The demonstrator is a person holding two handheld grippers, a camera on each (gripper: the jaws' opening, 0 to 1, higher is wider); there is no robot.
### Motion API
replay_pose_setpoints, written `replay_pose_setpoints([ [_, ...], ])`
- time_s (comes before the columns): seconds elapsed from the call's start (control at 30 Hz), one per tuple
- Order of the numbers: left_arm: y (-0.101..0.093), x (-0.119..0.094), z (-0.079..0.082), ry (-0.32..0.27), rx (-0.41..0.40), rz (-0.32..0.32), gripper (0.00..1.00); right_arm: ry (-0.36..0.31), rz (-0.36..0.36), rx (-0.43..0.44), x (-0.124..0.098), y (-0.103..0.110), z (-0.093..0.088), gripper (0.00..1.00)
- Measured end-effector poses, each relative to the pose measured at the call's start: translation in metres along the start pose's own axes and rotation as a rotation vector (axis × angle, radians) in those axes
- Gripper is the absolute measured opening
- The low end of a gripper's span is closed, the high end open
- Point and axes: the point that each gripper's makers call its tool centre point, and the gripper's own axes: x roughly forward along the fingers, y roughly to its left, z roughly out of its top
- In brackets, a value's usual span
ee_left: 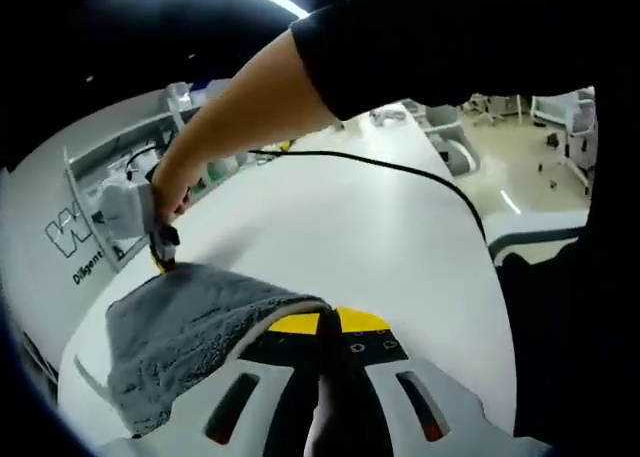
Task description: Open the folded towel by lifting each exposed corner and separating the folded layers until the towel lies flat within the target outline without major curled edges
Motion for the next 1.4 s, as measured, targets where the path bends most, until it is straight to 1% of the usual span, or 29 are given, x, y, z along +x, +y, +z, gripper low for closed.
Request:
replay_pose_setpoints([
  [0.23, 0.003, 0.008, 0.003, 0.011, 0.028, 0.019, 0.04, 0.021, 0.002, -0.040, 0.009, -0.006, 0.011, 0.00],
  [0.37, 0.007, 0.010, 0.002, 0.014, 0.033, 0.027, 0.04, 0.017, -0.002, -0.053, 0.016, -0.013, 0.020, 0.00],
  [0.5, 0.012, 0.013, 0.001, 0.017, 0.022, 0.021, 0.03, 0.008, -0.008, -0.050, 0.021, -0.018, 0.027, 0.00],
  [0.67, 0.014, 0.013, 0.000, 0.002, -0.017, 0.014, 0.04, 0.015, -0.006, -0.051, 0.021, -0.019, 0.027, 0.00],
  [0.83, 0.016, 0.012, -0.001, -0.010, -0.063, -0.006, 0.03, 0.007, 0.006, 0.004, 0.021, -0.022, 0.026, 0.00],
  [0.93, 0.018, 0.011, -0.002, -0.019, -0.097, -0.016, 0.03, 0.003, 0.015, 0.022, 0.021, -0.023, 0.025, 0.00],
  [1.17, 0.019, 0.013, -0.002, -0.033, -0.141, -0.030, 0.03, 0.007, 0.020, 0.017, 0.020, -0.019, 0.025, 0.00],
  [1.3, 0.019, 0.011, -0.002, -0.042, -0.148, -0.030, 0.04, -0.004, 0.002, 0.011, 0.017, -0.018, 0.024, 0.00],
  [1.37, 0.020, 0.008, -0.002, -0.061, -0.152, -0.024, 0.05, -0.011, -0.002, 0.013, 0.016, -0.018, 0.024, 0.00],
  [1.4, 0.020, 0.006, -0.003, -0.076, -0.167, -0.025, 0.06, -0.015, -0.004, 0.017, 0.016, -0.018, 0.024, 0.00],
])
